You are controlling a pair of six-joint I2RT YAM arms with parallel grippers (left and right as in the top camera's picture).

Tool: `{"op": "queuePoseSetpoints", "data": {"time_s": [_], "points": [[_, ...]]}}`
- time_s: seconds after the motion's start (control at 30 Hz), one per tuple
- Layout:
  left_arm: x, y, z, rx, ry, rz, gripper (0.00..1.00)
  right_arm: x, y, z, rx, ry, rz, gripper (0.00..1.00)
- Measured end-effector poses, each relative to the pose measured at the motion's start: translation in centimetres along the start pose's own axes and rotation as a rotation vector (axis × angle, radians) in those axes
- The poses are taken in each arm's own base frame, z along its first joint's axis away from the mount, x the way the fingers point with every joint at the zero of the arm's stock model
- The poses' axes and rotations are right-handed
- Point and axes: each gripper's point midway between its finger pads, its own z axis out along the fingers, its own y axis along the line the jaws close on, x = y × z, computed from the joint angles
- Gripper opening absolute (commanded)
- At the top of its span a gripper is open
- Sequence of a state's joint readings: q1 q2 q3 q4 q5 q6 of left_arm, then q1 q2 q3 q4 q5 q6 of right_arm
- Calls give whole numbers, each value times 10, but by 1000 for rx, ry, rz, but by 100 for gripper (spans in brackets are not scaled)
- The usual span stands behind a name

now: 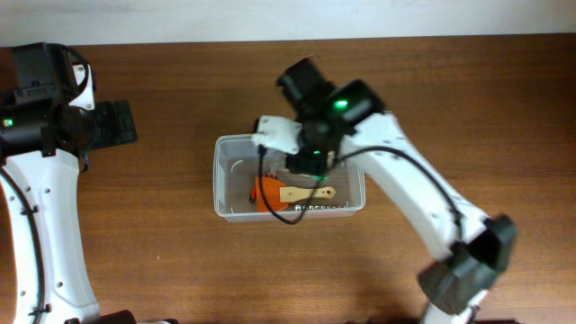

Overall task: Pack container
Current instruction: 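Lift the screwdriver set and lower it into the box, then open the right gripper and lift it out of the box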

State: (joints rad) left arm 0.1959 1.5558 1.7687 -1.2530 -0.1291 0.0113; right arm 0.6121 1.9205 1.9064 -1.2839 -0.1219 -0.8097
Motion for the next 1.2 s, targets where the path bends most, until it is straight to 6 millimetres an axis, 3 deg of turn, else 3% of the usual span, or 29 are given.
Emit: {"op": "queuePoseSetpoints", "data": {"time_s": [0.23,0.33,0.43,0.47,0.5,0.57,0.63,0.77,1.07,1.2], "points": [[3,0,0,2,12,2,99,15,-2,79,-119,112,-3,4],[3,0,0,2,12,2,99,25,-3,99,-154,147,12,6],[3,0,0,2,12,2,99,34,-6,110,-174,167,32,26],[3,0,0,2,12,1,99,37,-7,113,-178,172,38,27],[3,0,0,2,12,2,99,38,-8,114,-180,175,43,34],[3,0,0,2,12,2,99,43,-11,115,-181,178,57,58],[3,0,0,2,12,2,99,45,-13,114,-180,178,62,66],[3,0,0,2,12,2,99,48,-16,114,-179,177,67,98],[3,0,0,2,12,2,99,47,-17,109,-174,183,128,99],[3,0,0,2,12,2,99,34,-38,90,-85,154,177,99]]}}
